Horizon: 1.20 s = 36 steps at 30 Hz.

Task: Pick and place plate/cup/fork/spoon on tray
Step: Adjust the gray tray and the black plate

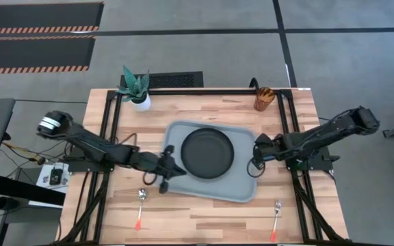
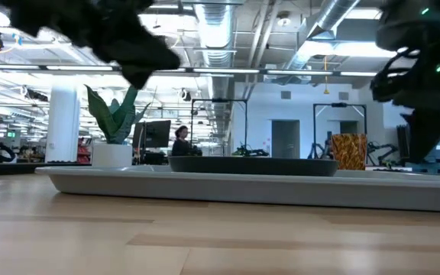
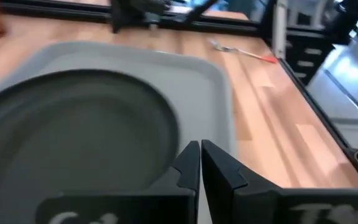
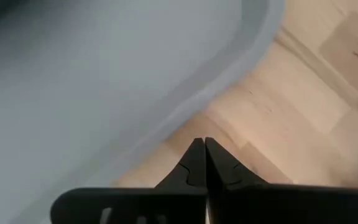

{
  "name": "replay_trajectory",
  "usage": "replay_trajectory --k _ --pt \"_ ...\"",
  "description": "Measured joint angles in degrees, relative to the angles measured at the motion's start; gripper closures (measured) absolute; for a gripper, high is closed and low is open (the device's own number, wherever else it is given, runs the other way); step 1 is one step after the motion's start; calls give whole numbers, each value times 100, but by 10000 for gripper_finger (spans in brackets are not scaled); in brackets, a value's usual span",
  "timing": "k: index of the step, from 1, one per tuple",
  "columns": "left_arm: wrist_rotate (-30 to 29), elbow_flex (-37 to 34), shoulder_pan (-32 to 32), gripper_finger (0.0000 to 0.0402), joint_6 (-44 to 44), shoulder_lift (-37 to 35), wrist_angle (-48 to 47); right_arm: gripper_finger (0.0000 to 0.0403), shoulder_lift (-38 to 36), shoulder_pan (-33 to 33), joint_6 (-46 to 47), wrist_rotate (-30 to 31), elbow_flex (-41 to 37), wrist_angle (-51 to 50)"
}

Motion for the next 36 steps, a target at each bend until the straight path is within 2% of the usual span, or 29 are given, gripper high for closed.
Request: replay_trajectory --k 3,6,10,15,20,30,36 --pt "-243 -602 -1 401 -339 -706 -7 398 264 -392 -115 -27 0 -11" --pt "-625 -1159 -1 401 -774 -1373 -447 398 499 -796 -305 -133 0 19" --pt "-1018 -1602 -1 401 -1362 -2145 -1441 398 744 -1264 -562 -152 0 146" --pt "-1201 -1648 -4 401 -1901 -2708 -3086 398 931 -1643 -972 -163 0 671" --pt "-1204 -1648 -31 401 -2642 -2620 -4019 398 1167 -1843 -1224 -171 0 1079" --pt "-1219 -1648 -146 401 -2968 -1925 -3687 398 1635 -2286 -1912 -159 11 1727" --pt "-1238 -1648 -146 401 -3093 -1669 -3548 398 1618 -2430 -2026 -132 0 1830"
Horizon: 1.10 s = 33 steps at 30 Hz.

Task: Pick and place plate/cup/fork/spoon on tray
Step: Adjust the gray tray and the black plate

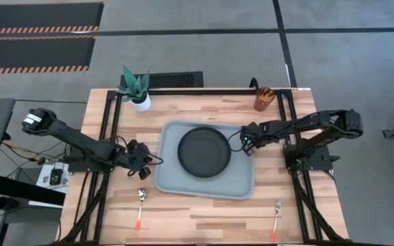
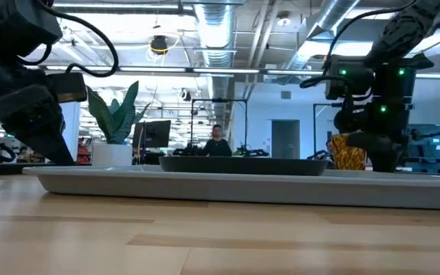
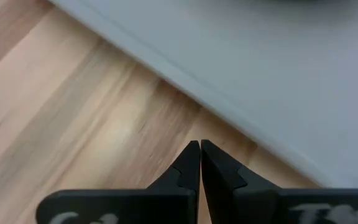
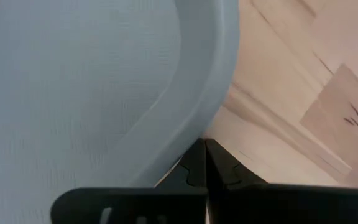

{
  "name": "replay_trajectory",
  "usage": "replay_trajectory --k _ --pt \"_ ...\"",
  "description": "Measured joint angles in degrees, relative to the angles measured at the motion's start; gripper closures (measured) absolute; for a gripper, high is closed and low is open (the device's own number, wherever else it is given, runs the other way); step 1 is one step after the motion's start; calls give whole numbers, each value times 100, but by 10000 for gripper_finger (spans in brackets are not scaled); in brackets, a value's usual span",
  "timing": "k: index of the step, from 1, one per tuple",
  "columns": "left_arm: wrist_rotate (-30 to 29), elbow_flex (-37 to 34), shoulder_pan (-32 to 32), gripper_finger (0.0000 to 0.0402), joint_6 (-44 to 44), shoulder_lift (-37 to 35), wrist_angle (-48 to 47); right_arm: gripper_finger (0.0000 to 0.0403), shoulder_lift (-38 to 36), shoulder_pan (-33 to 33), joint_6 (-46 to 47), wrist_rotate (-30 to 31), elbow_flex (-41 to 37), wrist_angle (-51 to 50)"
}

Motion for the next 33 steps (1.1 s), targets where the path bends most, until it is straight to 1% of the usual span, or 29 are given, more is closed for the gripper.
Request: replay_trajectory --k 3,7,18,20,24,26,33 --pt "136 2 -2 401 -14 108 273 398 -79 -22 -28 35 -6 79" --pt "159 4 -73 401 20 190 458 398 -207 -51 -45 265 4 327" --pt "175 9 -192 401 68 167 440 398 -215 -262 -129 146 324 229" --pt "130 19 -190 401 97 167 268 398 -215 -310 -129 102 328 243" --pt "-92 230 -190 401 9 167 -643 398 -215 -324 -90 -39 330 309" --pt "-219 314 -190 401 -29 167 -938 398 -215 -285 -11 -150 332 310" --pt "-363 341 36 401 151 167 -912 398 -215 -20 70 -336 332 287"
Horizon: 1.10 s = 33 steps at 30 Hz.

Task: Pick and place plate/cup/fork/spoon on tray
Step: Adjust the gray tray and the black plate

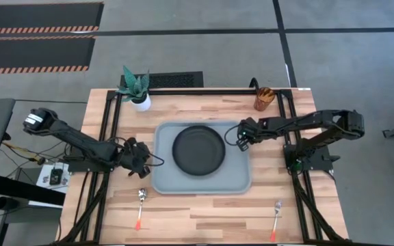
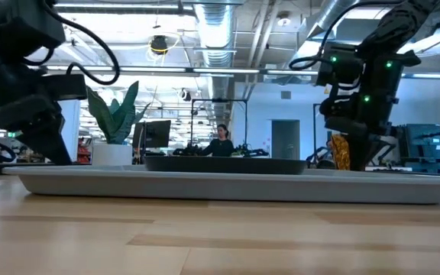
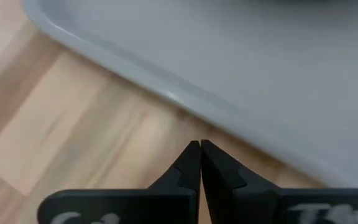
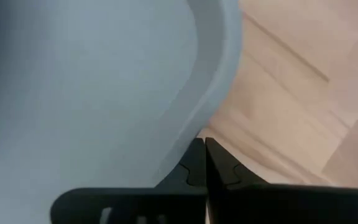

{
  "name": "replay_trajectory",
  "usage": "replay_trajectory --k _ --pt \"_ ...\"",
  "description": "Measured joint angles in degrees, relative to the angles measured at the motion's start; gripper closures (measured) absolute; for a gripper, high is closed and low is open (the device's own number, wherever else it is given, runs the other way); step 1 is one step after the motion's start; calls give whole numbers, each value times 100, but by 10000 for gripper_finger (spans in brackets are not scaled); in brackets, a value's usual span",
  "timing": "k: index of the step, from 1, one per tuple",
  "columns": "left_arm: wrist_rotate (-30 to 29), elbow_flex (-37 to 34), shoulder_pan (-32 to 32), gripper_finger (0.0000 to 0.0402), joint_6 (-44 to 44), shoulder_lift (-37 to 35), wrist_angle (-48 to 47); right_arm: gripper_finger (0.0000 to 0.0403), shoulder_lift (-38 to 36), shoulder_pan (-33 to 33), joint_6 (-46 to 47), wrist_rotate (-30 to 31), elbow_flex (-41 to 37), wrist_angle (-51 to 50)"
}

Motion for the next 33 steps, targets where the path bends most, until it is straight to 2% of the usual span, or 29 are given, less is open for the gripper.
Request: replay_trajectory --k 8,18,27,30,33 --pt "-129 -2 491 401 559 0 329 398 -2 87 -6 -18 0 -217" --pt "43 -4 870 401 1006 0 524 398 -4 78 -53 24 0 -260" --pt "19 -11 912 401 1122 -264 203 398 -103 116 -205 651 740 -2027" --pt "13 -11 912 401 1166 -560 183 397 -178 315 -771 410 911 -1507" --pt "-16 -11 907 401 1196 -854 193 397 -210 568 -1283 -243 923 -373"
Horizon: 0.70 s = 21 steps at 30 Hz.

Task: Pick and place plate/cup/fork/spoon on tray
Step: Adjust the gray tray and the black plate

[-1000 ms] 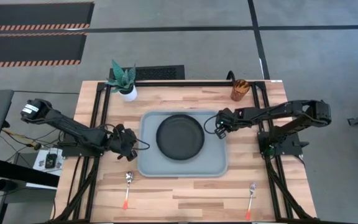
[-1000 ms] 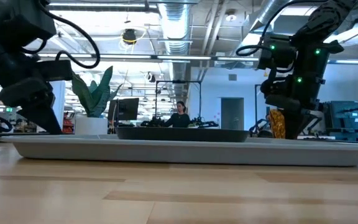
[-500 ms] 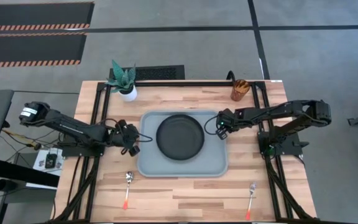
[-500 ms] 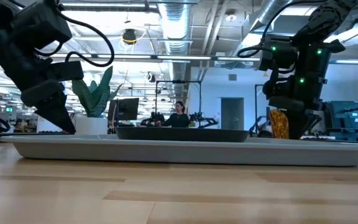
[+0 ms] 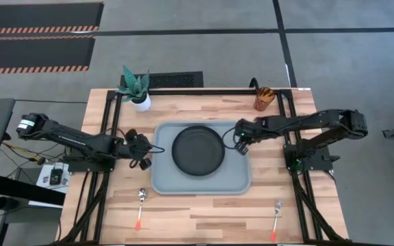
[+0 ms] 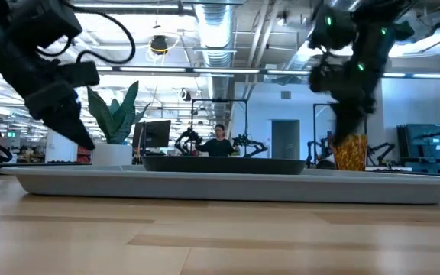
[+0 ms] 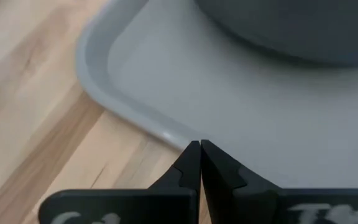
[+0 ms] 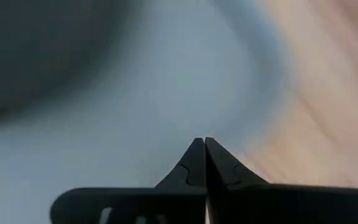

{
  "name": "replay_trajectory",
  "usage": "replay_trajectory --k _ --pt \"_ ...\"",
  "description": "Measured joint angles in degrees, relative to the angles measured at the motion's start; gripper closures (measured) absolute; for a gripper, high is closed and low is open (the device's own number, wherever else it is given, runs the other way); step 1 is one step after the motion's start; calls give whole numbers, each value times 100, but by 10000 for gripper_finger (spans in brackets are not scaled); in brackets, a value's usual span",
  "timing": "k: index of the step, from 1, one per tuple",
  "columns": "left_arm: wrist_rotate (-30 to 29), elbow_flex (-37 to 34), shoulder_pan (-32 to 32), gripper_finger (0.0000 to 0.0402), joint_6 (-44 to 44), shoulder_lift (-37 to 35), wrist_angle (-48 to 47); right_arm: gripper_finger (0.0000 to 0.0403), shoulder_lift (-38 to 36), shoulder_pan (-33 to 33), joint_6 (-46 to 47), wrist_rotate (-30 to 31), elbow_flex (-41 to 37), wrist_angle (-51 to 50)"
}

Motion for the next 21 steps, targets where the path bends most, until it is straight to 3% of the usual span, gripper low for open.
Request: replay_trajectory --k 2,5,11,16,21 --pt "-44 0 -30 401 0 -146 -11 392 17 160 -86 -360 4 649" --pt "-89 0 -119 401 -2 -340 -10 369 119 365 324 -427 10 1226" --pt "-183 0 -335 401 -70 -529 50 273 333 471 1575 -426 1 1188" --pt "-373 0 -445 401 -74 -534 70 201 779 568 1976 -519 1 1378" --pt "-372 0 -495 401 -81 -534 114 188 1102 527 2188 -529 -1 1541"
